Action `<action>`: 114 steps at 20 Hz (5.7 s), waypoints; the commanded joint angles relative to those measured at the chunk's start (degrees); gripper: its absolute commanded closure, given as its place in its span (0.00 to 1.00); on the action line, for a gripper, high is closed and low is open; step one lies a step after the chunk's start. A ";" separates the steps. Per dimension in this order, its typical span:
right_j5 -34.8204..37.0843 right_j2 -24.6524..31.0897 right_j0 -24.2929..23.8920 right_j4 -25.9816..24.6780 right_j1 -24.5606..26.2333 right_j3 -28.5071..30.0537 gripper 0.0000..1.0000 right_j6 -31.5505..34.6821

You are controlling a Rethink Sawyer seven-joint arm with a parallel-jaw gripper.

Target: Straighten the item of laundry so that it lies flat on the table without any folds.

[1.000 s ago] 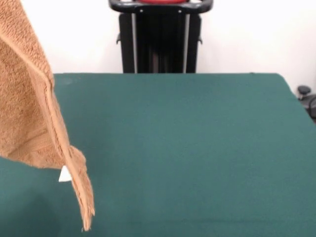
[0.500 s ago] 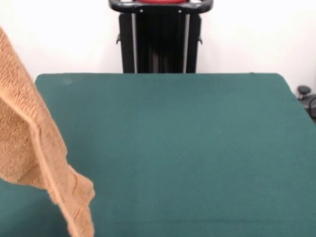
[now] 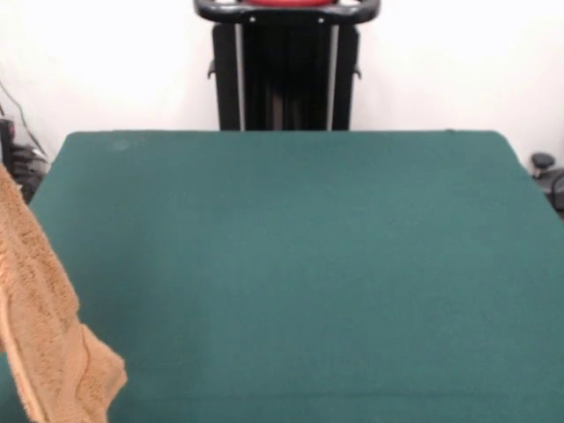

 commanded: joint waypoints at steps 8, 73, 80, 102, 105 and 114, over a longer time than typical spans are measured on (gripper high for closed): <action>-7.32 -10.29 9.69 -12.91 -6.50 8.51 1.00 1.16; -2.12 -54.32 61.79 -57.75 -1.58 18.31 1.00 82.87; 2.37 -53.65 63.90 -60.27 -1.18 21.05 1.00 88.24; 15.05 -54.05 72.54 -58.40 -1.12 26.42 1.00 97.69; 16.98 -54.17 74.00 -57.89 -1.10 27.15 1.00 99.29; 21.39 -54.59 78.67 -55.44 -1.02 28.35 1.00 102.14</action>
